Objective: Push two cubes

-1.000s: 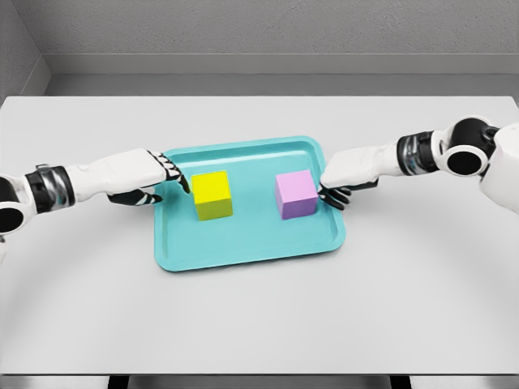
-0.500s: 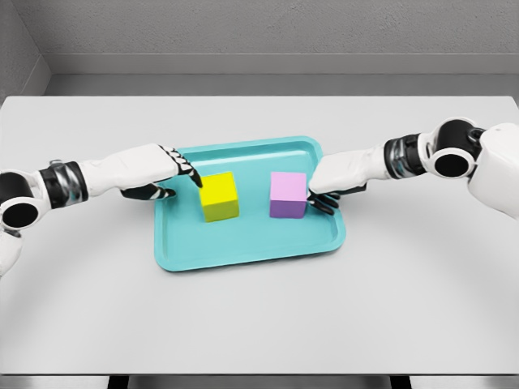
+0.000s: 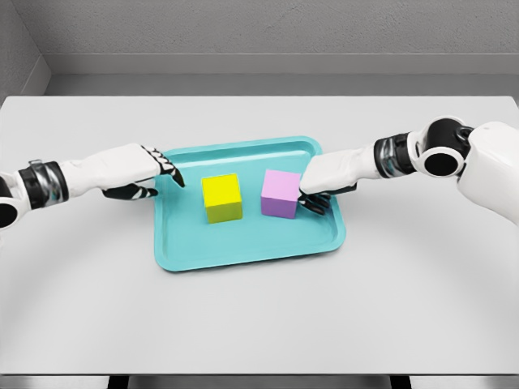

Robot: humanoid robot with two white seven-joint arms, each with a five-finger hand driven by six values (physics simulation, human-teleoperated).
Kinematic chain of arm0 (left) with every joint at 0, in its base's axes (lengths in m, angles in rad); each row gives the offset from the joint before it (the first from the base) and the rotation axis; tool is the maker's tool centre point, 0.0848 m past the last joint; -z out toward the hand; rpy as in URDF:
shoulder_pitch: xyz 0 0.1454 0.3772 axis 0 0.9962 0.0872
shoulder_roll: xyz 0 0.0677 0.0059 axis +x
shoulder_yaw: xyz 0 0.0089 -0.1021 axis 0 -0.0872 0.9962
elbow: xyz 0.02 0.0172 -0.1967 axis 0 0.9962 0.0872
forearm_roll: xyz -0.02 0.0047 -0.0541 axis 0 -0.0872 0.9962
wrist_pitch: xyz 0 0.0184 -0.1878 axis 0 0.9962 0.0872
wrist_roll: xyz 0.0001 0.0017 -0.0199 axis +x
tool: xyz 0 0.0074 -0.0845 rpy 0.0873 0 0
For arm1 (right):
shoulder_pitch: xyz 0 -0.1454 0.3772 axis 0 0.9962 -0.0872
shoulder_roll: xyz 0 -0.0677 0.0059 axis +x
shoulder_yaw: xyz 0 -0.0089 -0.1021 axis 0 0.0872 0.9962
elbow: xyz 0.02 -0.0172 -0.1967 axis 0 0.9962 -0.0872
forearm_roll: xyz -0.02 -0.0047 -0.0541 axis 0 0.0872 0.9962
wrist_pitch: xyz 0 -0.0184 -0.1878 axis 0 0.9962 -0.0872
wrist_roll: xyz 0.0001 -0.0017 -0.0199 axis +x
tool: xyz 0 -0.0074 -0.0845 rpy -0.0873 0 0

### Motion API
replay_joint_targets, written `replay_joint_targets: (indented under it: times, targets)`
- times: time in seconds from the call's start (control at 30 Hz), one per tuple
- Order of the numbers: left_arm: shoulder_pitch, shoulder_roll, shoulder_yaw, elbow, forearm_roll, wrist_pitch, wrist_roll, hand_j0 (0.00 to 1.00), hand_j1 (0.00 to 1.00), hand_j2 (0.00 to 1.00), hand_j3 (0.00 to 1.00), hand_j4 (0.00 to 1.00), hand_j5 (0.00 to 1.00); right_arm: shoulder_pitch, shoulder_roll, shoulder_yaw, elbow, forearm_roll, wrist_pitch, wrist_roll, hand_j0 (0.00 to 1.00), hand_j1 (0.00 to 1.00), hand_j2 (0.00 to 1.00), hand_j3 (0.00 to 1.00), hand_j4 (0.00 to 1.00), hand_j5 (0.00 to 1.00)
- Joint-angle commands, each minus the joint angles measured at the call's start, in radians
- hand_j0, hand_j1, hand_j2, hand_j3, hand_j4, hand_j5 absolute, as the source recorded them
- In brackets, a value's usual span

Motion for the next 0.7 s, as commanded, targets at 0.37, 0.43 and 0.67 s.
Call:
replay_joint_targets:
  times: [0.37, 0.43, 0.67]
  targets:
    - [-0.003, -0.095, -0.001, 0.099, -0.003, 0.003, 0.000, 0.63, 0.63, 0.63, 0.63, 0.63, 0.63, -0.002, 0.055, -0.002, 0.127, 0.005, 0.002, 0.000, 0.13, 0.13, 0.13, 0.13, 0.13, 0.13]
    - [-0.003, -0.095, -0.001, 0.109, -0.003, 0.003, 0.000, 0.63, 0.63, 0.63, 0.63, 0.63, 0.63, -0.002, 0.061, -0.003, 0.133, 0.003, 0.002, 0.000, 0.13, 0.13, 0.13, 0.13, 0.13, 0.13]
    - [-0.009, -0.132, 0.003, 0.145, -0.003, 0.003, 0.000, 0.63, 0.63, 0.63, 0.63, 0.63, 0.63, -0.008, 0.075, -0.003, 0.142, 0.003, 0.002, 0.000, 0.13, 0.13, 0.13, 0.13, 0.13, 0.13]
